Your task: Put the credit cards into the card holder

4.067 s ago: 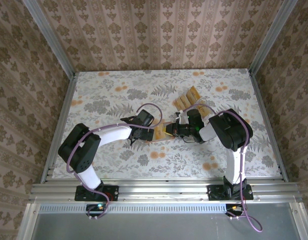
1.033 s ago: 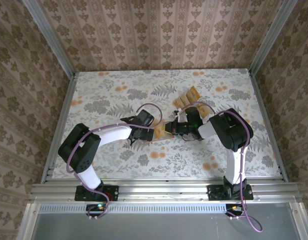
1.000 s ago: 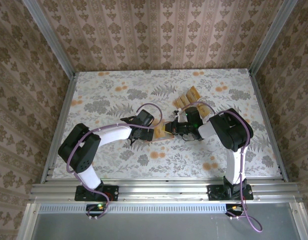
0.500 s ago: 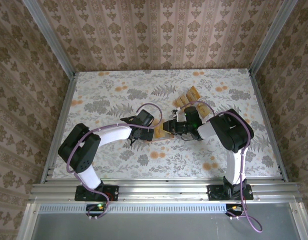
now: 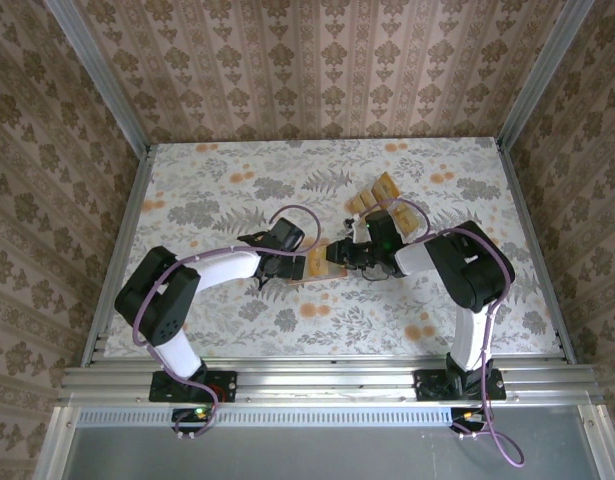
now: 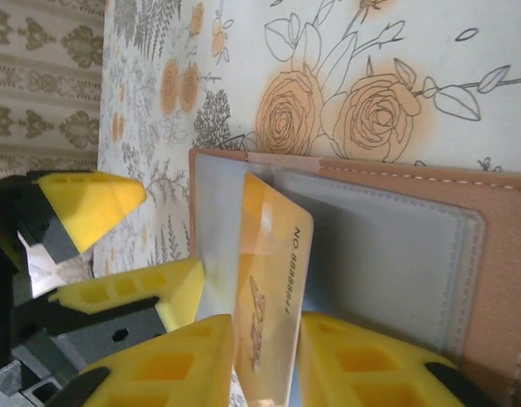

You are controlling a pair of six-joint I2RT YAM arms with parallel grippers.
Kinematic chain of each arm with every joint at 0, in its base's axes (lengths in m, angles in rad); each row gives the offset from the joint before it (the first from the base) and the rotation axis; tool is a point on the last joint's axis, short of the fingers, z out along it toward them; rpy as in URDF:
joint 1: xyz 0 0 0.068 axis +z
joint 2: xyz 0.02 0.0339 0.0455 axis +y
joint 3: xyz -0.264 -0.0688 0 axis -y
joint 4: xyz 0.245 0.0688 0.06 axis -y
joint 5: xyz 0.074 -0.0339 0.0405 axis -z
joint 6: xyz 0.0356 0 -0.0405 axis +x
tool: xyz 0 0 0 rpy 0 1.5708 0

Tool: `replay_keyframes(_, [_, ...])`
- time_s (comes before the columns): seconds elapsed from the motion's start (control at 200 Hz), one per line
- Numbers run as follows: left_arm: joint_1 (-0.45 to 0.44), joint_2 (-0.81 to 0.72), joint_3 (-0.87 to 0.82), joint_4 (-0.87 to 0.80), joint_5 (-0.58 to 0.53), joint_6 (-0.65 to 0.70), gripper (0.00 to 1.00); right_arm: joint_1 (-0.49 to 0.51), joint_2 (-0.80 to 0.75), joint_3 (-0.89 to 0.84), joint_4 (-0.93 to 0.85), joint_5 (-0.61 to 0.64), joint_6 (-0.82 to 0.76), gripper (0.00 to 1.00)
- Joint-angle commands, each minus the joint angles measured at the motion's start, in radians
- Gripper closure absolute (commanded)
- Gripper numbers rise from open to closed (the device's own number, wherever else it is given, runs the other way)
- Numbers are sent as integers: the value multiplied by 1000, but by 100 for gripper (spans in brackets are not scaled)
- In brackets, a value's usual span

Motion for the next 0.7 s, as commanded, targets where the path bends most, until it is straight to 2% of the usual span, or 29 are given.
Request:
replay_keyframes(0.0, [16, -15, -28, -45, -16, -5, 1, -8, 36, -8, -113, 70, -25, 82])
replay_keyframes(0.165, [16, -15, -31, -42, -13, -5, 1, -7, 42, -3, -114, 62, -23, 96])
replay_keyframes(0.28, [17, -14, -30, -40, -12, -6, 1, -8, 47, 7, -127, 52, -26, 100])
replay_keyframes(0.695, [17, -9, -32, -38, -8, -3, 1, 0, 61, 49, -184, 30, -28, 100])
